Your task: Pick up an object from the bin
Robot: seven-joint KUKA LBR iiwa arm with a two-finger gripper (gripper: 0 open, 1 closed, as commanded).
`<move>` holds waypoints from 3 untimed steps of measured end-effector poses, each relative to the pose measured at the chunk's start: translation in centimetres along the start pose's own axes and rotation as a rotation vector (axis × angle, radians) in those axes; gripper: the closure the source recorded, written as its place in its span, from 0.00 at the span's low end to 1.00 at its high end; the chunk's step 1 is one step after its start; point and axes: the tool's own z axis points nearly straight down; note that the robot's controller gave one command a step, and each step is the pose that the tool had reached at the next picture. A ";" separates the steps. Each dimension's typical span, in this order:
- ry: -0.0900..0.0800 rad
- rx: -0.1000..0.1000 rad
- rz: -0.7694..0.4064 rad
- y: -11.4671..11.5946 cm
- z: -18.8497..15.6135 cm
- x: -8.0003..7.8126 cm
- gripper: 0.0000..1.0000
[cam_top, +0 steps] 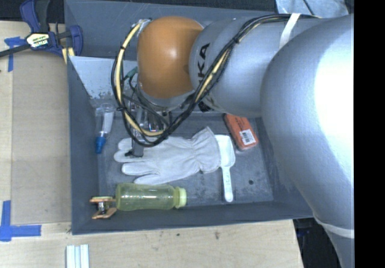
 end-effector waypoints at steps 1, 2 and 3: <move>-0.008 -0.002 0.003 -0.1 -0.5 -0.2 0.00; -0.012 -0.004 0.065 -1.4 1.0 0.6 0.00; -0.011 -0.003 0.161 -2.9 4.5 -0.8 0.00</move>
Offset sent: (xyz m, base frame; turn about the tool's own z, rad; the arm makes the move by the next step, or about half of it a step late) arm -0.0177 -0.0335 -0.0331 0.1458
